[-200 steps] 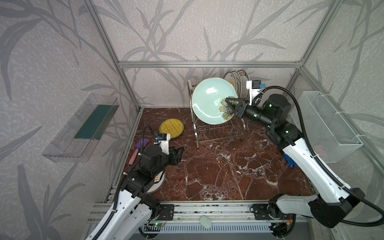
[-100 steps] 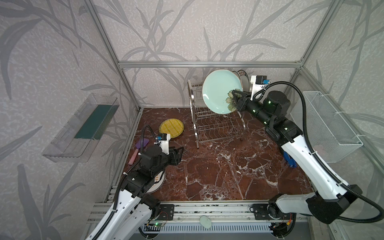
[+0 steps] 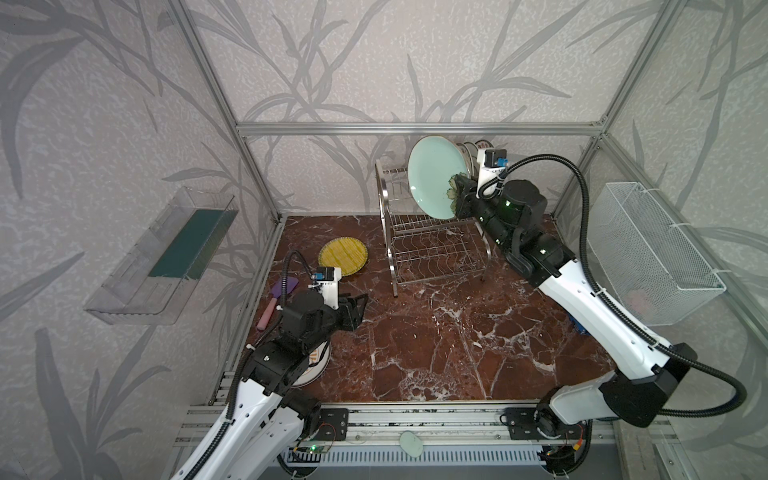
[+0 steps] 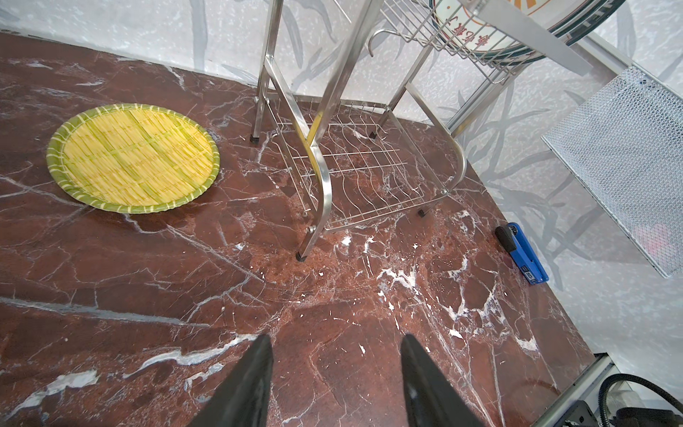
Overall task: Load the plates into the dish rack
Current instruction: 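Lower the teal plate into the upper rack slots beside the printed plates, right gripper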
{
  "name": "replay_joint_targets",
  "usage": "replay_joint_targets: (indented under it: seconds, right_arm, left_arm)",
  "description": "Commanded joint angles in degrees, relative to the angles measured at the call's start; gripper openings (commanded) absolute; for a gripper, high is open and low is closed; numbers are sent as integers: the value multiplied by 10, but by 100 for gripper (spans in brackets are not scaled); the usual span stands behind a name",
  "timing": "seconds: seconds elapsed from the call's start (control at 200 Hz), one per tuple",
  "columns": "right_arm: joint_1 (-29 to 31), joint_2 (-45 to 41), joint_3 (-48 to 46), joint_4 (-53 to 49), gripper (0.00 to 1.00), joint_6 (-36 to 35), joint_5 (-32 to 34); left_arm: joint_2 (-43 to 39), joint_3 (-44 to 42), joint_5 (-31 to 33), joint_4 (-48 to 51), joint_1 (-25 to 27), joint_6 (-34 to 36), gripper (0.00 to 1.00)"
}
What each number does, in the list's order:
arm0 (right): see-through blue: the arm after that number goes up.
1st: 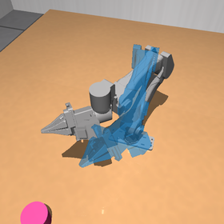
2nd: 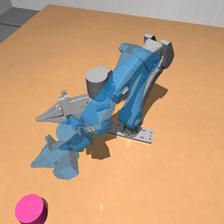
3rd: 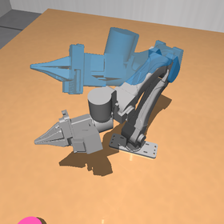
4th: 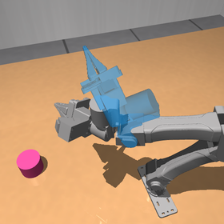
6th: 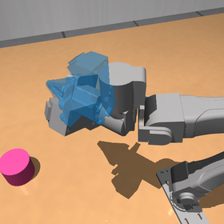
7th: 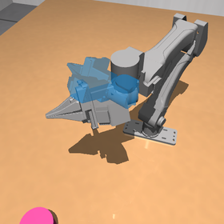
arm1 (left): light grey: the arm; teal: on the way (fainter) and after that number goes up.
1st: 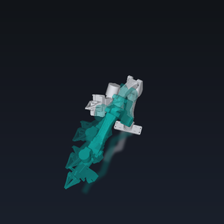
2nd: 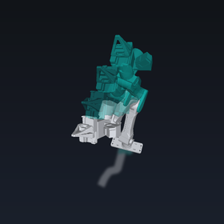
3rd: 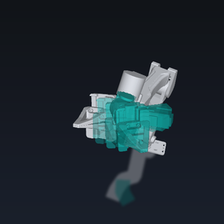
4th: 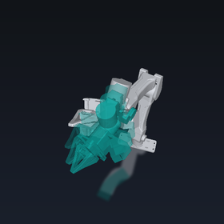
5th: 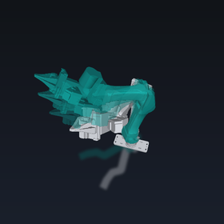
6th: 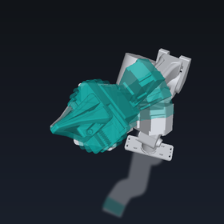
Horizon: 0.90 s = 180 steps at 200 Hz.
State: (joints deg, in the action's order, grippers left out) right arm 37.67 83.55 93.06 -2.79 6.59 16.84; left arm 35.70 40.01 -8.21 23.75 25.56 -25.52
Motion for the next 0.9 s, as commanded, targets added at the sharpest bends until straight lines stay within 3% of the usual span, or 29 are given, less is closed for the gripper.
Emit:
replay_joint_targets:
  seconds: [0.0, 0.455, 0.895]
  right_arm:
    - [28, -2, 46, 119, 0, -65, 88]
    - [73, 48, 59, 205, 0, -171, 223]
    - [75, 113, 98, 215, 0, -203, 298]
  left_arm:
    - [-5, -6, -2, -4, 2, 0, 54]
    - [-9, -3, -3, 0, 2, 0, 54]
    - [-11, -5, -10, -3, 3, -1, 54]
